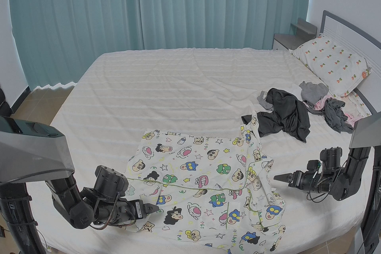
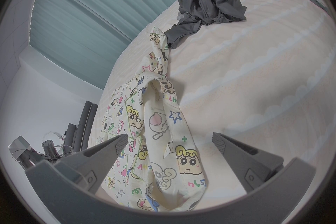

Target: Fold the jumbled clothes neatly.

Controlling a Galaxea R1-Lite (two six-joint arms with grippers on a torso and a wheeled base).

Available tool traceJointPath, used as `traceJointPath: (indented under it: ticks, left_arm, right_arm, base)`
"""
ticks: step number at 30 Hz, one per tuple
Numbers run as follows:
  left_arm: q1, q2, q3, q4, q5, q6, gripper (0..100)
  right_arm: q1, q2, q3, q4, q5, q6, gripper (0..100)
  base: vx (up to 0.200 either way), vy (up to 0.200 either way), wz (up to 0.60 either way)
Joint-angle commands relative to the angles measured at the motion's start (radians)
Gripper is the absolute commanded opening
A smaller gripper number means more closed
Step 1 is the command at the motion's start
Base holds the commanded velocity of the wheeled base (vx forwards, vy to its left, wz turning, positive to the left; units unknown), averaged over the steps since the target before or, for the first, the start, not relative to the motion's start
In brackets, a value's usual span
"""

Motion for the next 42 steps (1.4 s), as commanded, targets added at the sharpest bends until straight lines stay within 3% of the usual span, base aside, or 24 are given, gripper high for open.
traceJointPath:
  ticks: [1, 11, 14, 15, 29, 42]
  left_arm:
    - [0.002, 0.002, 0.01, 0.0, 0.002, -0.001, 100]
    - [-0.004, 0.018, 0.001, -0.002, 0.004, -0.003, 100]
    - [-0.005, 0.044, -0.036, -0.002, 0.041, -0.035, 100]
    - [-0.007, 0.056, -0.049, -0.002, 0.055, -0.056, 0]
    - [0.007, 0.027, -0.056, -0.002, 0.137, -0.127, 0]
    - [0.13, -0.116, -0.063, -0.015, 0.142, -0.102, 0]
  right_arm:
    - [0.0, 0.001, 0.001, 0.0, 0.001, 0.0, 100]
    - [0.0, 0.001, -0.001, 0.0, 0.001, 0.0, 100]
    - [0.0, 0.003, -0.002, 0.0, 0.001, 0.0, 100]
    - [0.0, 0.001, -0.002, 0.0, 0.001, 0.0, 100]
    - [0.002, 0.001, -0.001, 0.0, 0.001, 0.0, 100]
    - [0.002, 0.001, 0.005, -0.025, 0.001, 0.004, 100]
  base:
    - [0.0, 0.0, 0.0]
    - [0.0, 0.0, 0.0]
    - [0.0, 0.0, 0.0]
    - [0.0, 0.0, 0.0]
    - [0.0, 0.0, 0.0]
    - [0.0, 0.0, 0.0]
